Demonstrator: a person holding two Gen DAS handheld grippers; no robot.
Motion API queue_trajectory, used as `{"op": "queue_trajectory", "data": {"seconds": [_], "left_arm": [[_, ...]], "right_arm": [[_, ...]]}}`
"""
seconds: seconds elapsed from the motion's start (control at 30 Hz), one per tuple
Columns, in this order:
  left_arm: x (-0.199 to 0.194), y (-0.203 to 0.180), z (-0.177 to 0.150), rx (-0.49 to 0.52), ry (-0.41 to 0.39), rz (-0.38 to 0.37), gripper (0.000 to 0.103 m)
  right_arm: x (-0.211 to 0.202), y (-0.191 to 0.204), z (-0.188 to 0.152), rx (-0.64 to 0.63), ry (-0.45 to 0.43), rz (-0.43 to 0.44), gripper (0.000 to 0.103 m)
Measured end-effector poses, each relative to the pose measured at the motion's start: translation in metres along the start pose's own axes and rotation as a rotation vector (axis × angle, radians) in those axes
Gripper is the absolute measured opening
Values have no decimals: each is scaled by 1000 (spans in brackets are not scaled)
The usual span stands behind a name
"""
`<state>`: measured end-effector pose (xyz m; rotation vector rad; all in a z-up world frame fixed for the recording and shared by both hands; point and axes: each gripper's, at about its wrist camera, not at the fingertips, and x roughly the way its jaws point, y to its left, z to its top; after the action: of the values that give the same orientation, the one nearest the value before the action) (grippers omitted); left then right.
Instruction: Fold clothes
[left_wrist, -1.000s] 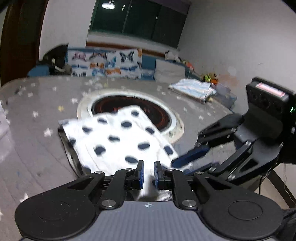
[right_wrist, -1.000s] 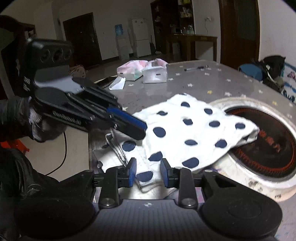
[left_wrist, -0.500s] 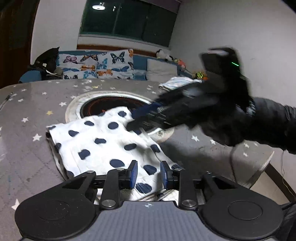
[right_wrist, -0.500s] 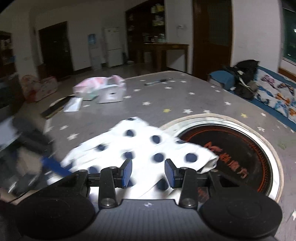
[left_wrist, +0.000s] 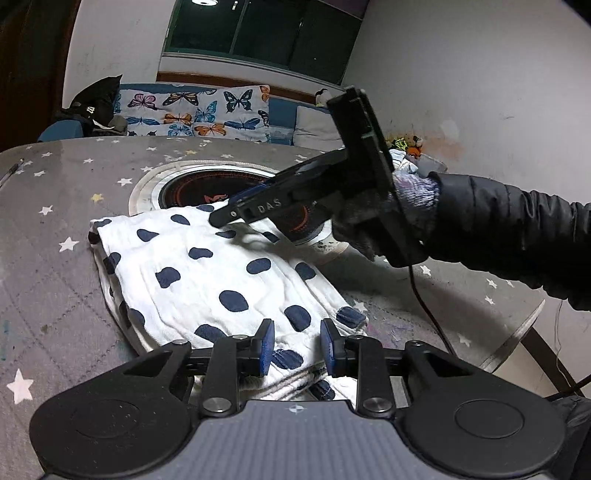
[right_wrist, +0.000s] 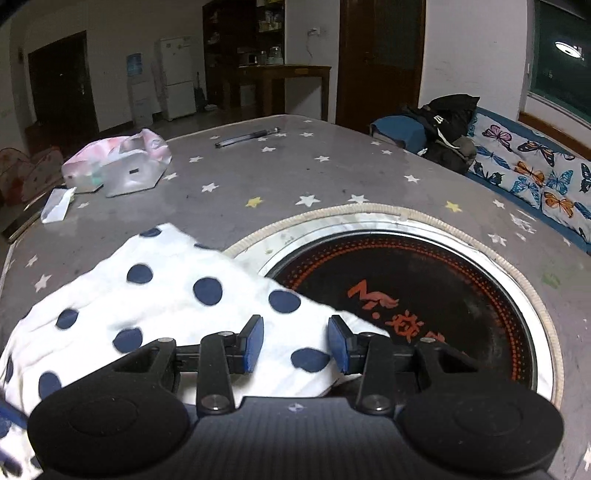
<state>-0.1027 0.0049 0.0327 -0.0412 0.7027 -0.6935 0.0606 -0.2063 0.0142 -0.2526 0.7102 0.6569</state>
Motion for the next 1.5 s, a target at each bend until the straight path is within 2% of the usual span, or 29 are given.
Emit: {"op": "queue_trajectory", "data": {"seconds": [0.07,0.2,0.3,0.4,0.47,0.6,0.83,0.9,0.93,1.03,1.1,1.23,1.4,1.5], "left_arm": [[-2,-1,0,3,-4,-1,33],[-3,-1,-1,0,-8,-4,38],[-2,0,-2,-10,-9,-7,39],[-2,0,-3,-21,-11,-10,39],[-2,0,-4,-24,-13,-11,41],[-3,1,-6,-33,-18,-11,43],[-5,0,-6,-39,-20,-16,43],[-6,-1,-7,-39,-21,-13,43],[-8,-2,-7,-38,-24,-10,43],[-16,-3,-6,-32,-40,-1,46],[-22,-4,-7,-24,-46,6,47],[-36,-11,-12,17,-50,21,50],[-47,-16,-23,44,-24,59,53],[-53,-17,-30,47,-9,90,56]], "right_arm": [[0,2,4,-2,-11,-6,39],[-9,13,12,-29,-32,37,40],[-15,37,15,-93,-27,145,47],[-12,62,17,-168,-1,243,47],[-6,78,17,-220,17,274,47],[12,94,20,-277,44,262,49],[32,82,37,-213,41,217,52],[37,79,40,-186,43,206,59],[39,77,42,-173,42,202,59],[31,72,43,-149,26,198,60],[22,68,41,-149,18,185,68],[2,60,32,-144,6,162,71],[-16,50,20,-142,-1,119,77],[-26,43,12,-139,-5,94,78]]}}
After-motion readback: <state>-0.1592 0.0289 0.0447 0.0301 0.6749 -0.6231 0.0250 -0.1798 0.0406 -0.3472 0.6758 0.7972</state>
